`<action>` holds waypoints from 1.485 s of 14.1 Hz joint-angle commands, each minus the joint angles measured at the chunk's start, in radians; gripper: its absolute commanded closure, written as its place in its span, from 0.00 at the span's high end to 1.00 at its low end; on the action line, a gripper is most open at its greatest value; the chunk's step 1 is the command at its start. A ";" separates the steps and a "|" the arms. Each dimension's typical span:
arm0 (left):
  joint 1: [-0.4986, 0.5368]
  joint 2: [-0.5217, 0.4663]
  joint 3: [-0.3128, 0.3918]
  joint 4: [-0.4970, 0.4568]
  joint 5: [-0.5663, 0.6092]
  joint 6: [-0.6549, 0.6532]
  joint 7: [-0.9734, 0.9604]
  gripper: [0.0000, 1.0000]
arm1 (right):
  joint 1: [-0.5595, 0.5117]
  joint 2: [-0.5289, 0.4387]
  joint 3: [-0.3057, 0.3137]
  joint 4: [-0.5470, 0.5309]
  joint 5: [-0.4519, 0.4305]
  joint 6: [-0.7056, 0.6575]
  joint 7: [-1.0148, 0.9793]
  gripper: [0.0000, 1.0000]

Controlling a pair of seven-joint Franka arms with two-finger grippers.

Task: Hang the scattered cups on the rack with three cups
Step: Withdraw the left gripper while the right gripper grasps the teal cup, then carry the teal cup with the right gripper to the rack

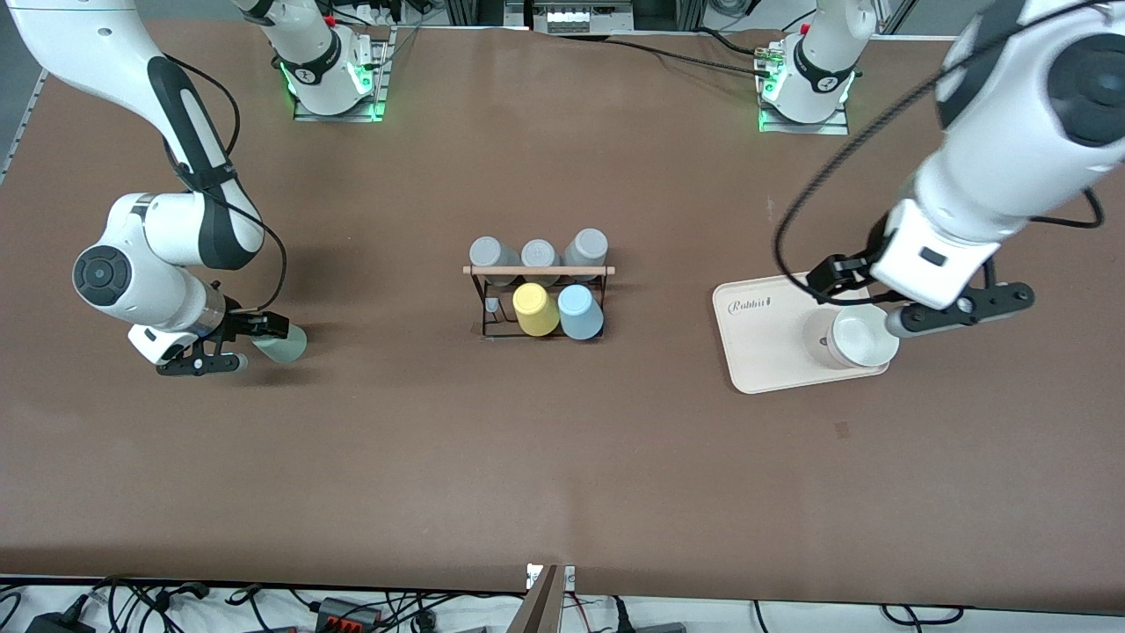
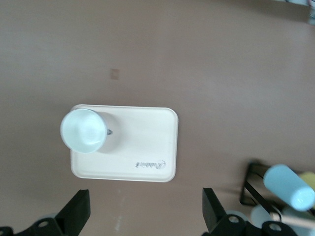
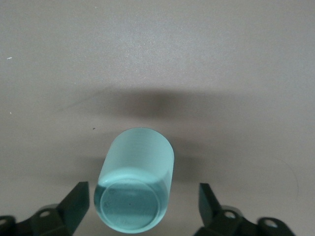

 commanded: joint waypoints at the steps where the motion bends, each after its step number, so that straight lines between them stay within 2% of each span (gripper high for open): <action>1: 0.006 -0.218 0.139 -0.313 -0.173 0.162 0.248 1.00 | -0.008 -0.011 0.009 -0.026 -0.013 0.024 -0.014 0.80; 2: 0.005 -0.241 0.137 -0.316 -0.164 0.152 0.265 1.00 | -0.007 -0.011 0.009 -0.026 -0.013 0.024 -0.013 0.71; 4: -0.009 -0.282 0.124 -0.325 -0.108 0.048 0.197 1.00 | -0.005 -0.011 0.009 -0.026 -0.013 0.023 -0.013 0.54; 6: -0.070 -0.348 0.123 -0.396 -0.062 0.043 0.151 1.00 | -0.004 -0.014 0.012 -0.021 -0.011 0.013 -0.004 0.38; 7: -0.083 -0.352 0.120 -0.393 -0.040 0.039 0.151 1.00 | -0.002 -0.021 0.015 -0.015 -0.011 0.010 -0.002 0.32; 9: -0.066 -0.349 0.121 -0.372 -0.049 0.028 0.161 1.00 | 0.018 -0.040 0.024 0.023 -0.004 -0.037 0.004 0.26; 14: -0.063 -0.333 0.118 -0.347 -0.049 0.028 0.164 1.00 | 0.136 -0.028 0.026 0.336 0.007 -0.417 0.195 0.24; 16: -0.061 -0.333 0.120 -0.347 -0.049 0.028 0.164 1.00 | 0.205 -0.009 0.026 0.437 0.047 -0.518 0.318 0.24; 18: -0.063 -0.332 0.118 -0.347 -0.051 0.029 0.163 1.00 | 0.266 0.001 0.026 0.485 0.110 -0.540 0.422 0.24; 21: -0.063 -0.332 0.118 -0.347 -0.051 0.029 0.164 1.00 | 0.355 0.032 0.026 0.543 0.127 -0.540 0.600 0.24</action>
